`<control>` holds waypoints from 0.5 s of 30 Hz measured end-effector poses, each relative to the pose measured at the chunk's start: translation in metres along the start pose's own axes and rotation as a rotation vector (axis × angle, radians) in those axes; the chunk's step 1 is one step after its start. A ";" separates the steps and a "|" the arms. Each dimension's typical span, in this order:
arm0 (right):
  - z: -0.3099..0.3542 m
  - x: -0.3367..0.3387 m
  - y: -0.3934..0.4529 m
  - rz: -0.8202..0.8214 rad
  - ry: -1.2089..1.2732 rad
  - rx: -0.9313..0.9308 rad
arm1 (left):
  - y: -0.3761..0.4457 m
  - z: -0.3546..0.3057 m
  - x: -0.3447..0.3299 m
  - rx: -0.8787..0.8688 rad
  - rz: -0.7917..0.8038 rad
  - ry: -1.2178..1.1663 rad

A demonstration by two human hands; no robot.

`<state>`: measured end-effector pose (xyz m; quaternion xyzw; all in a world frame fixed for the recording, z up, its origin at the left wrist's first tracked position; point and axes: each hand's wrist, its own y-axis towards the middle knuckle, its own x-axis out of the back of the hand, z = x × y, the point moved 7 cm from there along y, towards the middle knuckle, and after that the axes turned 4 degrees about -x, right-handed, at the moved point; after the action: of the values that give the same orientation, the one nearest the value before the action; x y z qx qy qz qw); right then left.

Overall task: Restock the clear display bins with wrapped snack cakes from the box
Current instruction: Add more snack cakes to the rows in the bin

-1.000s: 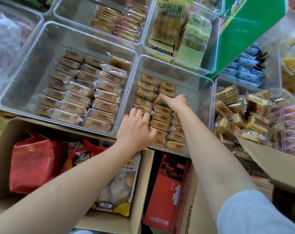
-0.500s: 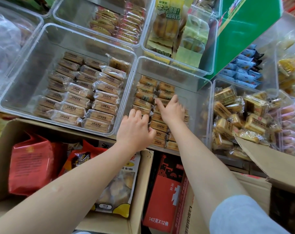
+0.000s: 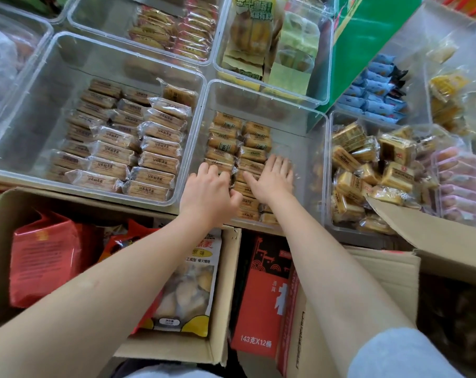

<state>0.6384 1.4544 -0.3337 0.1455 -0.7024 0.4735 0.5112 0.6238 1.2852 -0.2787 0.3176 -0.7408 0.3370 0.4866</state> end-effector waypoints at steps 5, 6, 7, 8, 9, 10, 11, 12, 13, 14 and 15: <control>-0.014 0.068 -0.098 0.016 0.175 0.221 | -0.005 -0.001 0.003 -0.021 0.003 -0.012; -0.030 0.090 -0.126 -0.046 0.230 0.261 | -0.008 -0.001 0.003 -0.015 -0.004 0.001; -0.049 0.110 -0.156 -0.107 0.285 0.297 | -0.011 -0.006 0.006 -0.009 -0.035 0.009; -0.072 0.127 -0.186 -0.169 0.343 0.336 | -0.017 -0.016 0.011 -0.009 -0.086 -0.016; -0.096 0.141 -0.215 -0.231 0.394 0.371 | -0.028 -0.033 0.018 -0.027 -0.141 -0.084; -0.122 0.149 -0.241 -0.292 0.432 0.393 | -0.043 -0.059 0.025 -0.070 -0.188 -0.190; -0.150 0.151 -0.262 -0.343 0.451 0.391 | -0.063 -0.091 0.031 -0.131 -0.218 -0.322; -0.177 0.148 -0.279 -0.380 0.457 0.367 | -0.087 -0.125 0.035 -0.193 -0.205 -0.471; -0.202 0.139 -0.289 -0.389 0.461 0.322 | -0.113 -0.156 0.035 -0.247 -0.146 -0.623; -0.228 0.127 -0.297 -0.375 0.466 0.267 | -0.140 -0.190 0.031 -0.292 -0.054 -0.747; -0.246 0.112 -0.300 -0.329 0.463 0.219 | -0.164 -0.217 0.025 -0.317 0.038 -0.835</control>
<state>0.9389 1.5336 -0.0758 0.1997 -0.4788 0.4779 0.7089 0.8568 1.3638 -0.1593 0.3342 -0.9220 0.0713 0.1820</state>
